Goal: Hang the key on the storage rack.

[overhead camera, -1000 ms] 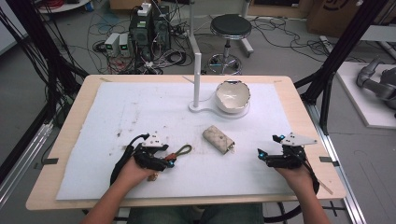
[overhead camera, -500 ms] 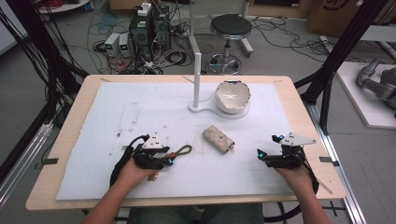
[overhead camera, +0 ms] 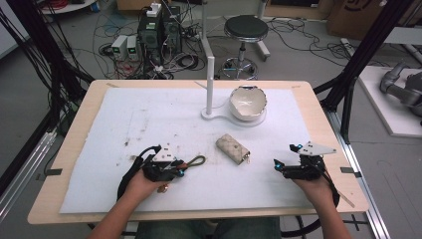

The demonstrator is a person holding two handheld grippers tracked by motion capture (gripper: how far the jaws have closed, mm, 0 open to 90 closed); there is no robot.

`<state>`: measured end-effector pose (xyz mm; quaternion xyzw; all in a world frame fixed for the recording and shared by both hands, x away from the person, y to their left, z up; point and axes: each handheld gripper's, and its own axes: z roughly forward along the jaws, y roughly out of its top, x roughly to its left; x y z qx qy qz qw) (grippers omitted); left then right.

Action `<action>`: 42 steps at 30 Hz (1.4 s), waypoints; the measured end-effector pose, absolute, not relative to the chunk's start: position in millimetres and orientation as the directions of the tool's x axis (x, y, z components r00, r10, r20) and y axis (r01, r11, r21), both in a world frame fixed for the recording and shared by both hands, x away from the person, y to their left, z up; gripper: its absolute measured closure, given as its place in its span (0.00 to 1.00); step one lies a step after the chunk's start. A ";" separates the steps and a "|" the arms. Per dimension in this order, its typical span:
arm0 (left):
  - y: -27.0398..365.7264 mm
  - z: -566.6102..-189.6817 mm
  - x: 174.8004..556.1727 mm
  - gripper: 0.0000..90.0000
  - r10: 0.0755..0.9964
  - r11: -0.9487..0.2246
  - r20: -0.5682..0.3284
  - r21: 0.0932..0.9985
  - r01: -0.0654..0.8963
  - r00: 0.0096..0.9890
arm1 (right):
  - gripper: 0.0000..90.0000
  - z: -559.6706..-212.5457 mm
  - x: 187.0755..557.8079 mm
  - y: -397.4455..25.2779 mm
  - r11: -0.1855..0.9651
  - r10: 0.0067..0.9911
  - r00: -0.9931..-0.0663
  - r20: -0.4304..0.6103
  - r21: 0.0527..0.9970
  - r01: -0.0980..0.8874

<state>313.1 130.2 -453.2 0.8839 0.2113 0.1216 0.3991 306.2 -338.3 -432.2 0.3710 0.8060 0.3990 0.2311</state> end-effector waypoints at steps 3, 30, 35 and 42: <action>130.2 -452.9 313.3 0.78 0.470 -0.588 0.043 0.760 0.276 0.882 | 0.18 -431.9 306.0 -337.8 0.407 0.782 -0.619 -0.078 0.816 0.411; 145.2 -382.5 330.5 0.78 0.528 -0.455 0.092 0.870 0.190 0.844 | 0.18 -437.2 312.4 -324.1 0.428 0.757 -0.649 -0.069 0.804 0.413; 140.3 -365.7 345.5 0.79 0.510 -0.441 0.083 0.880 0.177 0.856 | 0.18 -437.0 312.3 -322.3 0.433 0.753 -0.654 -0.072 0.803 0.410; 130.5 -342.1 363.8 0.78 0.493 -0.454 0.113 0.879 0.144 0.863 | 0.18 -438.6 312.4 -319.9 0.437 0.751 -0.657 -0.068 0.797 0.417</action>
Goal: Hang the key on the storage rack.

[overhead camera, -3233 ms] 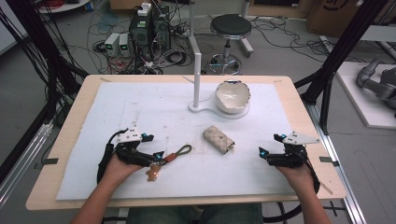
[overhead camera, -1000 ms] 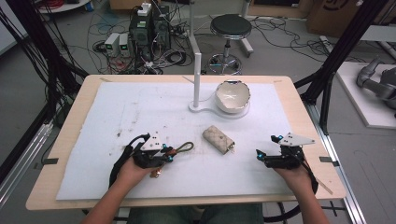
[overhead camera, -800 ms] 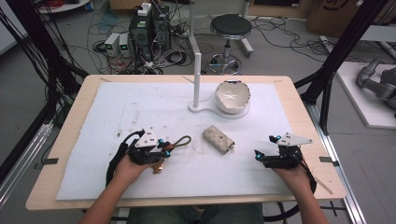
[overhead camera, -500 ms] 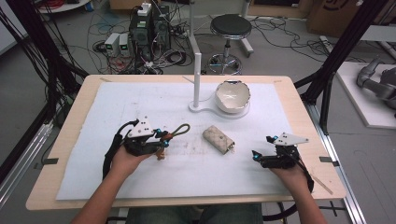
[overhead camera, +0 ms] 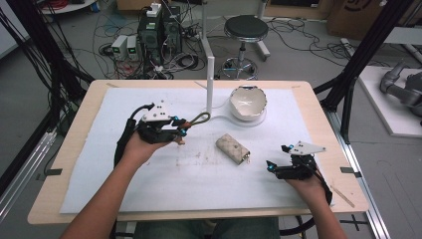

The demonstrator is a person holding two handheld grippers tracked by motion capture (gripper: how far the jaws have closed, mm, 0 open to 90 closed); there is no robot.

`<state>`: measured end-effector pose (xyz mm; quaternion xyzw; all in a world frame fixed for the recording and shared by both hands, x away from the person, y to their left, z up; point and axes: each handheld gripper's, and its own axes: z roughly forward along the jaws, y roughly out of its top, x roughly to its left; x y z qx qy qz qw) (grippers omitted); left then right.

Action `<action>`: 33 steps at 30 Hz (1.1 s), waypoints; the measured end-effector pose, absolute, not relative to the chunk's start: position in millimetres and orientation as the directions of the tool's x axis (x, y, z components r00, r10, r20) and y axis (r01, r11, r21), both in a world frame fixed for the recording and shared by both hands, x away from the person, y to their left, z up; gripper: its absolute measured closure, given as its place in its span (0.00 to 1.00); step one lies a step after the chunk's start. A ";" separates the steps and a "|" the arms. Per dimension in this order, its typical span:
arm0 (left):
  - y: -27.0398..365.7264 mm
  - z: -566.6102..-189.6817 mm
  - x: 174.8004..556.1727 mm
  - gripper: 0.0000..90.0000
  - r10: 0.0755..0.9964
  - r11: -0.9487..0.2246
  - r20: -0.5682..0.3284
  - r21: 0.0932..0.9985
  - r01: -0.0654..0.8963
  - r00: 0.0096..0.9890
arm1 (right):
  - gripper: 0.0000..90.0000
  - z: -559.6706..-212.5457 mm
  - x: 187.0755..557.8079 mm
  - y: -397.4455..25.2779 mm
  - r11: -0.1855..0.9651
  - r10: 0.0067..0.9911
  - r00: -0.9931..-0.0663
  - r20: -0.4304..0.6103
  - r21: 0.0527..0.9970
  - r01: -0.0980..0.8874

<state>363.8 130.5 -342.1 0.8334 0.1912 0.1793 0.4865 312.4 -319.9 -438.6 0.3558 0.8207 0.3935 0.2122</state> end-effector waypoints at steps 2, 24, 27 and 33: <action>128.6 -336.5 368.3 0.78 0.495 -0.445 0.108 0.884 0.145 0.862 | 0.18 -439.0 312.7 -319.6 0.440 0.749 -0.658 -0.070 0.796 0.416; 115.9 -282.4 415.7 0.79 0.517 -0.425 0.132 0.897 0.119 0.846 | 0.18 -439.6 314.1 -319.2 0.440 0.748 -0.660 -0.070 0.797 0.414; 113.9 -279.0 422.4 0.78 0.522 -0.429 0.135 0.895 0.123 0.842 | 0.18 -439.7 314.1 -318.7 0.440 0.749 -0.659 -0.069 0.795 0.417; 105.8 -275.5 438.0 0.78 0.540 -0.446 0.138 0.883 0.143 0.831 | 0.18 -439.7 313.6 -319.0 0.437 0.752 -0.656 -0.067 0.796 0.418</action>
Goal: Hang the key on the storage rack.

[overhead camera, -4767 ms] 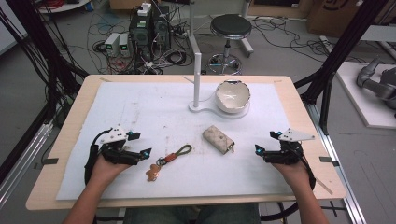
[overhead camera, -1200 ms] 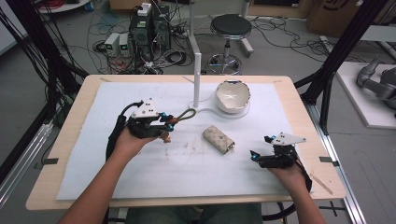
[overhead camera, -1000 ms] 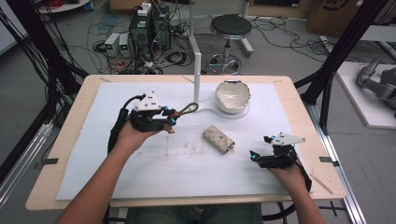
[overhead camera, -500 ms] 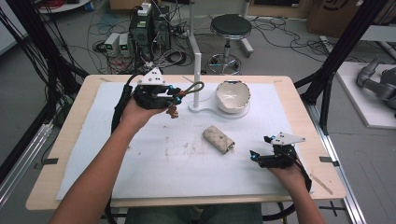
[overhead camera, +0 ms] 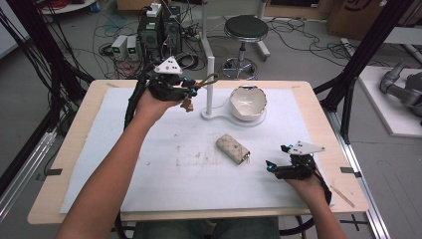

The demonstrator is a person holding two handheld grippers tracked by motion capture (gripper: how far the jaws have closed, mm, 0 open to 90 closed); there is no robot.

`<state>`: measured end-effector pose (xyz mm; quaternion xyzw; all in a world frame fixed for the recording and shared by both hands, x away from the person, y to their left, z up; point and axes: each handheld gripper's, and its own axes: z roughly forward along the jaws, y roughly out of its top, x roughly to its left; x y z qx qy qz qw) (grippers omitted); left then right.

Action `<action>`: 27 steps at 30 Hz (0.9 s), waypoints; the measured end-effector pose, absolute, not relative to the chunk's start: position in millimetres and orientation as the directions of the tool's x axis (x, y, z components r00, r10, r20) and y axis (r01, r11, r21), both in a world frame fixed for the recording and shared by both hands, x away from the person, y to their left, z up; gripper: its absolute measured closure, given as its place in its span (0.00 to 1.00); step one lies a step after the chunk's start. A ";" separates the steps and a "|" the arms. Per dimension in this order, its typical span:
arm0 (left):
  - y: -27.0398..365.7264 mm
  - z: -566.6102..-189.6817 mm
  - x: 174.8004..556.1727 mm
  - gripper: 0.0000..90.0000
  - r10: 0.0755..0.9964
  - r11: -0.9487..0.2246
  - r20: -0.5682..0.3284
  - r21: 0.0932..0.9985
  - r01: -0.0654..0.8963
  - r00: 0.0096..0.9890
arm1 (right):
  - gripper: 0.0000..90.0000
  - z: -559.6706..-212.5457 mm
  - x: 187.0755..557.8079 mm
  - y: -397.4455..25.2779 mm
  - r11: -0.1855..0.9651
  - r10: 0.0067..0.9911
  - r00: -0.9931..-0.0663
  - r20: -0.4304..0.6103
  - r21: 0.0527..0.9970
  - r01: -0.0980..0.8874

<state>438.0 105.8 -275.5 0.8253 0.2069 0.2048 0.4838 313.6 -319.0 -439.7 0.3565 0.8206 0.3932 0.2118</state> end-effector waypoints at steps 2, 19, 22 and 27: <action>105.1 -276.1 440.2 0.78 0.542 -0.453 0.141 0.880 0.146 0.828 | 0.18 -439.4 313.7 -319.1 0.437 0.753 -0.655 -0.067 0.795 0.420; 114.4 -293.5 440.0 0.51 0.614 -0.390 0.070 0.893 0.226 0.786 | 0.18 -440.3 313.2 -318.3 0.448 0.748 -0.660 -0.076 0.790 0.418; 117.2 -298.3 430.4 0.51 0.599 -0.383 0.056 0.896 0.224 0.799 | 0.18 -440.3 313.7 -317.4 0.450 0.746 -0.661 -0.077 0.791 0.415; 121.1 -315.2 411.0 0.46 0.555 -0.366 -0.004 0.897 0.248 0.832 | 0.18 -439.5 312.4 -317.7 0.450 0.745 -0.663 -0.078 0.792 0.412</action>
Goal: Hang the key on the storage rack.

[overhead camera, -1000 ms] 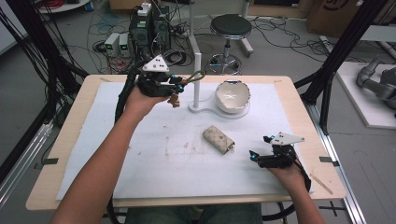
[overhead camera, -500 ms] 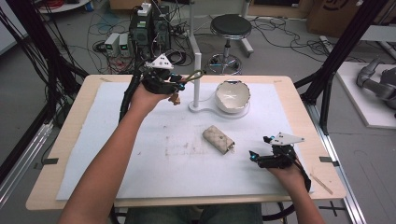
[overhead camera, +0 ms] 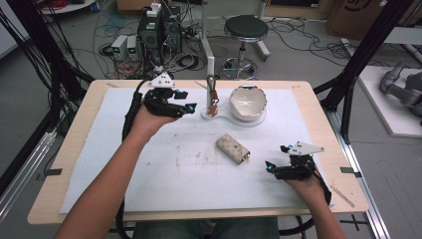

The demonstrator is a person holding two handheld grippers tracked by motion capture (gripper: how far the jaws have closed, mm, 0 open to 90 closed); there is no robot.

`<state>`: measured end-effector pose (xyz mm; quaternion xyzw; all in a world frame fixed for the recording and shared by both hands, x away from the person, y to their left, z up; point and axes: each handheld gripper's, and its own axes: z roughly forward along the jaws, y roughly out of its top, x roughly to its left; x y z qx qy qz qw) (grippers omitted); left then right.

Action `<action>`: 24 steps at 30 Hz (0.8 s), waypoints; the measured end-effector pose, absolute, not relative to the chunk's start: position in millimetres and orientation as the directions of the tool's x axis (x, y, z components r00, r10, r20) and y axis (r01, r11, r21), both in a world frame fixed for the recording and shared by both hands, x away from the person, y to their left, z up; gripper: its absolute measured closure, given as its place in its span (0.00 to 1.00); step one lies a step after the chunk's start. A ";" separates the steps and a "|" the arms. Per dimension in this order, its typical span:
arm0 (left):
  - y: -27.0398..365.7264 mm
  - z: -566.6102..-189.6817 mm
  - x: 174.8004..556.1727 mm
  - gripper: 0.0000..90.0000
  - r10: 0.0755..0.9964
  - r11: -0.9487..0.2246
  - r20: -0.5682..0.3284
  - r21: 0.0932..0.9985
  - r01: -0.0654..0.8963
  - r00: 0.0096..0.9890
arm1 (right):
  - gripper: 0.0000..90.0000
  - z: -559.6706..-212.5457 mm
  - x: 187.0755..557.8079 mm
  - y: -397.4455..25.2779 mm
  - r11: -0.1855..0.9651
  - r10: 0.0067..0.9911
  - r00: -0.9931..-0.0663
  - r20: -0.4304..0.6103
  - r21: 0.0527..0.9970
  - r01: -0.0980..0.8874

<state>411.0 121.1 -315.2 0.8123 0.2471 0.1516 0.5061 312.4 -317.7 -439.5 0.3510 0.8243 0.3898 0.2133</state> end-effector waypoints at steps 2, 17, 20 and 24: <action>123.2 -327.8 398.8 0.46 0.526 -0.375 -0.027 0.890 0.260 0.850 | 0.18 -439.3 311.7 -317.7 0.446 0.746 -0.662 -0.074 0.794 0.414; 142.6 -375.5 344.9 0.43 0.490 -0.397 -0.047 0.877 0.271 0.870 | 0.18 -439.0 311.3 -313.4 0.458 0.737 -0.671 -0.083 0.791 0.406; 144.5 -384.4 339.2 0.43 0.496 -0.401 -0.047 0.873 0.276 0.867 | 0.18 -438.8 311.0 -313.8 0.460 0.737 -0.671 -0.087 0.792 0.402; 148.7 -398.5 332.7 0.42 0.527 -0.430 -0.038 0.850 0.305 0.849 | 0.18 -438.8 309.9 -312.7 0.459 0.739 -0.668 -0.086 0.790 0.407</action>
